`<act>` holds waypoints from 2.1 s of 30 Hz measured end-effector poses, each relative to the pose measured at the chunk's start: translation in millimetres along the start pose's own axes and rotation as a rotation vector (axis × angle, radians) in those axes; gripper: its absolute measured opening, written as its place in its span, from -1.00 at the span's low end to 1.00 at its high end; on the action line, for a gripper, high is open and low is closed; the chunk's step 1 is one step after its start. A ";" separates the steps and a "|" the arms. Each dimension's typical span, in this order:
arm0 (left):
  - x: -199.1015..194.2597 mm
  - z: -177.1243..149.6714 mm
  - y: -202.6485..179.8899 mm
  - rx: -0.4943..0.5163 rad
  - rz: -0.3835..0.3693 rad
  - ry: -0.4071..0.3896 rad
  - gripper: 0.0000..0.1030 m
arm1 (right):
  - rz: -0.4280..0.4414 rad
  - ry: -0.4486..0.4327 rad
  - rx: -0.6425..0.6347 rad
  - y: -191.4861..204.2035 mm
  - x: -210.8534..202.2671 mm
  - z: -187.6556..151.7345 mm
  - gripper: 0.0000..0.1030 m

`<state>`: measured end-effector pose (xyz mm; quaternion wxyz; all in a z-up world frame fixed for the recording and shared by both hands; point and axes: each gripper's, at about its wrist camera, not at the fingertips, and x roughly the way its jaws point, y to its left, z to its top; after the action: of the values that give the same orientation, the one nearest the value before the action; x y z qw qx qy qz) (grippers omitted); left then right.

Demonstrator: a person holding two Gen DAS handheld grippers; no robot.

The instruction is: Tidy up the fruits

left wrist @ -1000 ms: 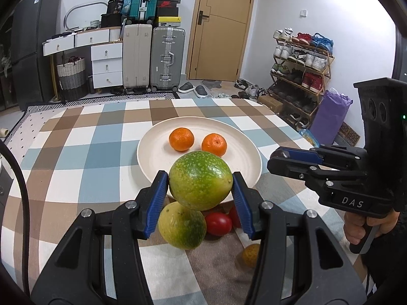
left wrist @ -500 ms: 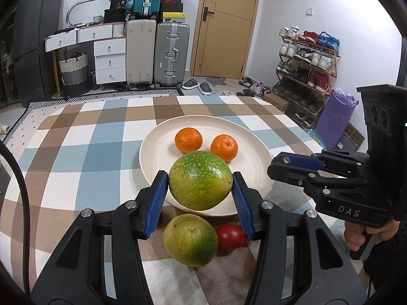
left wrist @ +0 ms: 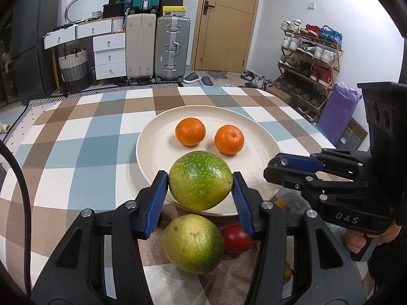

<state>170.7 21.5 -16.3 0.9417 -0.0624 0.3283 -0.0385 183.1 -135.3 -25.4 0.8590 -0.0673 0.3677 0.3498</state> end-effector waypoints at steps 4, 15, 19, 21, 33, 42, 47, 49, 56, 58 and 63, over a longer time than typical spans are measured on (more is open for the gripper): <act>2.4 -1.3 0.5 0.004 0.007 0.001 -0.06 | 0.007 -0.004 0.012 -1.5 -1.3 -1.8 -0.47; 9.1 -2.6 -5.8 0.047 0.009 0.022 -0.06 | 0.007 0.029 0.020 -4.2 7.1 -2.0 -0.47; 10.4 -2.5 -3.6 0.038 0.008 0.027 -0.06 | 0.007 0.031 0.017 -3.9 8.9 -2.1 -0.45; 10.3 -2.3 -3.6 0.037 0.008 0.028 -0.06 | 0.010 0.029 0.011 -2.4 8.3 -2.3 -0.37; 6.8 -3.1 2.7 0.009 0.013 0.019 -0.06 | -0.027 0.007 0.017 -2.0 -2.1 -7.1 0.08; -8.4 -8.9 12.7 -0.040 0.041 0.002 0.28 | -0.054 -0.019 -0.007 3.0 -11.3 -11.1 0.67; -20.3 -12.4 15.8 -0.049 0.061 -0.020 0.61 | -0.059 -0.023 0.021 -2.7 -13.5 -11.6 0.95; -23.3 -14.9 16.9 -0.047 0.061 -0.019 0.64 | -0.061 -0.023 0.024 -3.5 -14.0 -11.7 0.98; -32.8 -25.2 17.4 -0.060 0.067 -0.008 0.98 | -0.062 -0.005 0.004 -1.7 -15.7 -14.3 0.99; -35.5 -28.1 17.3 -0.060 0.071 0.000 0.98 | -0.059 -0.004 -0.004 -0.9 -18.7 -17.0 0.99; -41.5 -35.3 17.4 -0.069 0.073 0.011 0.98 | -0.040 0.006 0.011 -4.5 -23.4 -19.9 0.99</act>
<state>116.8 40.1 -20.7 0.9379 -0.0825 0.3369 0.0070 163.1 -158.9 -24.5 0.8652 -0.0711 0.3706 0.3303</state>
